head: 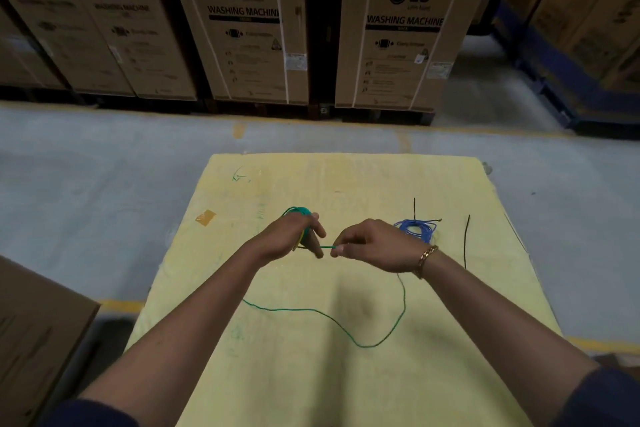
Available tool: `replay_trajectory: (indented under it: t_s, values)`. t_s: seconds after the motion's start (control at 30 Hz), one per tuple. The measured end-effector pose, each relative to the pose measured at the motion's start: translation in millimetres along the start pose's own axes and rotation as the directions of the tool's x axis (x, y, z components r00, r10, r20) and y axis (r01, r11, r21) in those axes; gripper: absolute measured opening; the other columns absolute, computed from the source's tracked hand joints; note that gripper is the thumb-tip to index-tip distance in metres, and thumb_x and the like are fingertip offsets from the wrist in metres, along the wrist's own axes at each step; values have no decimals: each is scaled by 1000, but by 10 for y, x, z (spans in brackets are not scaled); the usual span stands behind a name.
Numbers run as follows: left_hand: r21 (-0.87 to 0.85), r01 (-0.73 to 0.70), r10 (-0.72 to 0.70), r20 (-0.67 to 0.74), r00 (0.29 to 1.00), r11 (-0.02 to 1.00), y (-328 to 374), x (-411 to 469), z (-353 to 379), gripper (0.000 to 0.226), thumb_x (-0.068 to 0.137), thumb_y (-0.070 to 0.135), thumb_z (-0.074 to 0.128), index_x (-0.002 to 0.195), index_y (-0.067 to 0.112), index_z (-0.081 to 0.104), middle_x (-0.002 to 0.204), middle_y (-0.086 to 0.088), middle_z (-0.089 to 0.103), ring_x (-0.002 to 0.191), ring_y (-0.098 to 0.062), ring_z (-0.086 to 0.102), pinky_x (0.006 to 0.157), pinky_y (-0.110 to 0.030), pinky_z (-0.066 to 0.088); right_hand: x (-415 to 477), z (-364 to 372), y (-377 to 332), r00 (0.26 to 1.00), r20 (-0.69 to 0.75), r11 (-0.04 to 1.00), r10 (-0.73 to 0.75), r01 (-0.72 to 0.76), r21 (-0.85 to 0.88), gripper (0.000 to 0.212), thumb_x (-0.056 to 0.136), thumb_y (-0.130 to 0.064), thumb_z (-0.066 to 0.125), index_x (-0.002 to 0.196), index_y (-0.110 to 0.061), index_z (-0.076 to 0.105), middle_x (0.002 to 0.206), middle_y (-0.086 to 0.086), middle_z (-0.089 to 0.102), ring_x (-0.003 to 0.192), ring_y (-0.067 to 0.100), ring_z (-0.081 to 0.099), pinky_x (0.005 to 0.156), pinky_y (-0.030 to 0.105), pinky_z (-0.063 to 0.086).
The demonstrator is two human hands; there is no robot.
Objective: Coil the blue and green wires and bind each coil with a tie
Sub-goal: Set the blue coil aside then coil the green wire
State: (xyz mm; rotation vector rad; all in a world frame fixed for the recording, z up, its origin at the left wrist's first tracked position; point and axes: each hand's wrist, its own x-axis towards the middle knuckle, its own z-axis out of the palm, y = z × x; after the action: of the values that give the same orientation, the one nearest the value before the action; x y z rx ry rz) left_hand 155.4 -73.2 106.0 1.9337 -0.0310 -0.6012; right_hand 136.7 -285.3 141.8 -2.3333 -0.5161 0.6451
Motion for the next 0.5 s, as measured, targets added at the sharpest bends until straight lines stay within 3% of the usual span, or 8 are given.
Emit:
replay_trajectory:
  t_s: [0.1, 0.2, 0.27, 0.37, 0.43, 0.5]
  values:
    - [59, -3, 3, 4, 1000, 998, -34, -44, 57, 49, 107, 27, 30, 88, 6, 70, 55, -12, 62, 80, -10, 66, 95, -35, 44, -29, -240, -80, 999, -8, 998, -51, 50, -35, 16, 96, -33, 63, 99, -23, 76, 63, -10, 55, 56, 0, 45, 54, 17, 33]
    - [-128, 13, 2, 119, 993, 992, -65, -107, 114, 53, 108, 32, 29, 84, 5, 68, 48, -7, 44, 53, -22, 49, 68, -32, 40, 27, -372, -71, 990, -107, 995, -94, 98, 32, 13, 95, -30, 66, 93, -20, 76, 77, 2, 69, 67, 8, 52, 64, 26, 41]
    - [-420, 31, 71, 225, 972, 907, -60, -159, 151, 51, 106, 34, 31, 83, 4, 65, 45, -4, 36, 45, -21, 40, 79, -39, 42, 72, -394, -25, 970, -227, 982, -90, 124, 141, 13, 94, -26, 68, 93, -16, 75, 81, 7, 70, 68, 8, 53, 64, 24, 43]
    - [-786, 108, 224, 301, 927, 609, 48, -246, 227, 44, 103, 29, 34, 82, 1, 59, 41, -1, 31, 38, -19, 34, 116, -46, 36, 139, -269, 57, 931, -366, 925, -6, 144, 351, 15, 95, -21, 68, 95, -7, 74, 66, -13, 63, 57, -4, 51, 54, 9, 39]
    - [-883, 135, 289, 287, 913, 449, 157, -294, 278, 40, 103, 28, 35, 81, 2, 57, 41, 0, 32, 38, -17, 32, 119, -49, 34, 195, -77, 107, 927, -372, 880, 56, 130, 457, 17, 98, -20, 63, 93, -8, 73, 59, -14, 58, 48, -3, 47, 48, 8, 35]
    - [-923, 129, 311, 250, 917, 362, 240, -306, 298, 38, 102, 27, 35, 81, 4, 57, 44, 0, 35, 40, -16, 33, 117, -49, 35, 231, 141, 152, 928, -362, 859, 84, 116, 498, 23, 101, -17, 57, 83, -18, 72, 56, -12, 55, 46, 0, 41, 46, 14, 33]
